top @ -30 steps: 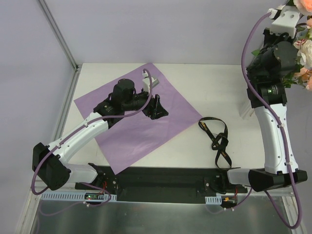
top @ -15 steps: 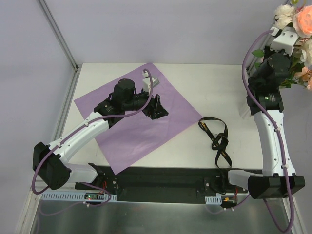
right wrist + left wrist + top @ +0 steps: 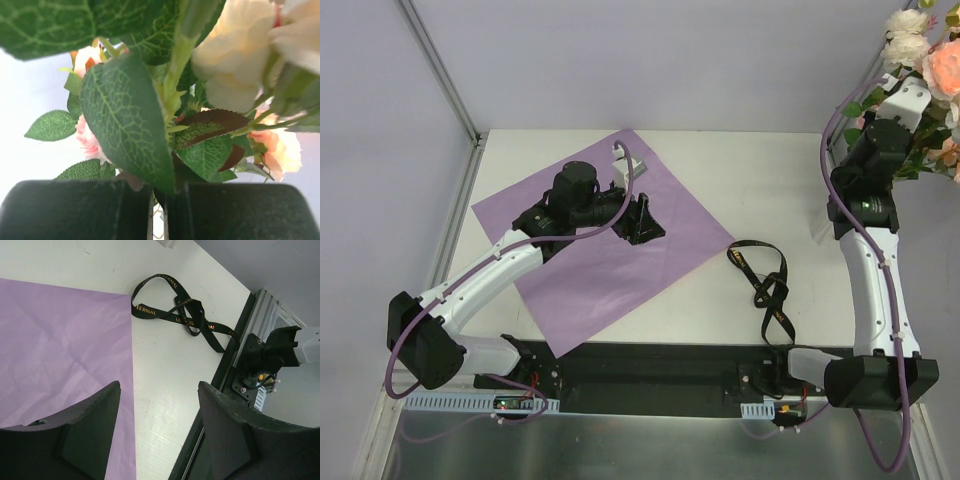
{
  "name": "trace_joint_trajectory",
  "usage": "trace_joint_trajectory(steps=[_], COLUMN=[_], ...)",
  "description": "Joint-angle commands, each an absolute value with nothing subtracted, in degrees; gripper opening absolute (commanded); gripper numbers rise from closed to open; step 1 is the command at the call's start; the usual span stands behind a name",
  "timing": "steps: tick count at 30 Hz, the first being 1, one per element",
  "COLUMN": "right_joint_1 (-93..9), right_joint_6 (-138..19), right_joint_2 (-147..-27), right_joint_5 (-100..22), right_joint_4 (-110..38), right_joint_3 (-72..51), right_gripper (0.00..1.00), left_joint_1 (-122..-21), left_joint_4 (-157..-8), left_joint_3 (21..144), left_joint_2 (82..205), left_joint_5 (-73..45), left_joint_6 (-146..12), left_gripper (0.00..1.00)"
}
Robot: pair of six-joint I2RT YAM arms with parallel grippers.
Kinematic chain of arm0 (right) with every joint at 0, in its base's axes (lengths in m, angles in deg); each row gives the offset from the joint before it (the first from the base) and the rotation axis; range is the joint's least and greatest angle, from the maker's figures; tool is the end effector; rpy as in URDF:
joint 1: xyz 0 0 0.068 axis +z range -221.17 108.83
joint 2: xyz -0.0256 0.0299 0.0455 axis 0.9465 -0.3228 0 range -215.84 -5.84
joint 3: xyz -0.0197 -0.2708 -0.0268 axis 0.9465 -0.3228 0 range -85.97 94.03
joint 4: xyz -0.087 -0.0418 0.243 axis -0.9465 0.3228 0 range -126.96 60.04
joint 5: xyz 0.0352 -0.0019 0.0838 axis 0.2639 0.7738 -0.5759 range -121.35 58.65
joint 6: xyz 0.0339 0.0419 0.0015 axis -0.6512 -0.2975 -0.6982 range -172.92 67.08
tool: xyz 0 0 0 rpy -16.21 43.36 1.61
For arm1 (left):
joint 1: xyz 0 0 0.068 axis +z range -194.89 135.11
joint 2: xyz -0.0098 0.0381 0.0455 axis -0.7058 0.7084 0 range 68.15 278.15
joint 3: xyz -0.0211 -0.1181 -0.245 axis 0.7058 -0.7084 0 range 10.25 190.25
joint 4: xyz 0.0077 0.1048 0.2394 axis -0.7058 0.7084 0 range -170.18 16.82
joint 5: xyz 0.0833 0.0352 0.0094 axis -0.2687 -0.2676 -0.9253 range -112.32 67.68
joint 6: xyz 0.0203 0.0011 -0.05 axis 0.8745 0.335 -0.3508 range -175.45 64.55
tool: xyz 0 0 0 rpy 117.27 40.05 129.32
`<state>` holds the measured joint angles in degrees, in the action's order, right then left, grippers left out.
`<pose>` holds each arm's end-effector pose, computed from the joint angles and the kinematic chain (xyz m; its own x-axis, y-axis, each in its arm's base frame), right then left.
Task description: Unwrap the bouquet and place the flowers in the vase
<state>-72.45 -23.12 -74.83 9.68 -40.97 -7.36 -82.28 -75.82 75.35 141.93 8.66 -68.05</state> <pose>0.2544 -0.0291 0.4837 -0.1211 -0.3722 -0.9202 0.6851 0.6395 -0.3488 0.2268 -0.1963 0.3656 -0.3756 0.0516 -0.9253 0.8577 0.3976 -0.3260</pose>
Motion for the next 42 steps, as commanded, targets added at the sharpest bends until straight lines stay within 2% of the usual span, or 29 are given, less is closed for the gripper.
trace_joint_trajectory(steps=[1,7,11,16,21,23,25,27,31,32,36,42], right_joint_1=[-73.3,-74.1,-74.3,-74.3,-74.4,-74.3,-74.2,-74.2,-73.7,-73.5,-69.0,-54.8], right_joint_6=[-26.0,-28.0,-28.6,-29.4,-33.6,-35.3,-39.3,-43.5,-49.5,-50.3,-51.7,-56.2], right_joint_2=[-72.6,-72.4,-72.5,-71.6,-69.2,-67.7,-66.8,-66.0,-63.3,-61.8,-58.5,-54.8], right_joint_5=[8.8,8.7,9.0,8.8,8.0,7.2,6.6,6.6,2.2,-0.3,0.9,0.8], right_joint_4=[-41.1,-40.0,-39.0,-35.7,-29.8,-26.4,-22.7,-15.3,-7.4,-5.3,-1.3,3.6], right_joint_3=[-9.2,-12.1,-12.9,-12.9,-12.8,-12.8,-12.1,-10.5,-12.0,-12.8,-18.7,-27.5], right_gripper=[0.04,0.08,0.14,0.35,0.69,0.79,0.81,0.93,0.99,0.97,0.97,0.97], left_joint_1=[-81.5,-81.5,-81.5,-81.3,-81.2,-81.1,-80.9,-80.8,-80.8,-80.8,-80.4,-79.3], left_joint_4=[-76.3,-76.2,-76.3,-76.3,-76.3,-76.3,-76.2,-76.3,-76.4,-76.3,-76.3,-76.3], left_joint_3=[77.7,77.7,77.7,77.8,77.8,77.8,77.9,77.9,78.0,78.0,78.0,77.5], left_joint_2=[140.8,140.8,140.7,140.7,140.7,140.7,140.5,140.5,140.7,140.8,140.7,139.9], left_joint_5=[9.1,9.2,9.3,9.8,10.1,10.1,10.0,10.0,10.5,10.6,10.4,8.9], left_joint_6=[-67.6,-67.8,-67.8,-68.2,-68.5,-68.5,-68.5,-68.5,-68.8,-68.8,-69.0,-68.2], left_gripper=[0.63,0.63,0.63,0.63,0.63,0.63,0.63,0.63,0.63,0.63,0.63,0.64])
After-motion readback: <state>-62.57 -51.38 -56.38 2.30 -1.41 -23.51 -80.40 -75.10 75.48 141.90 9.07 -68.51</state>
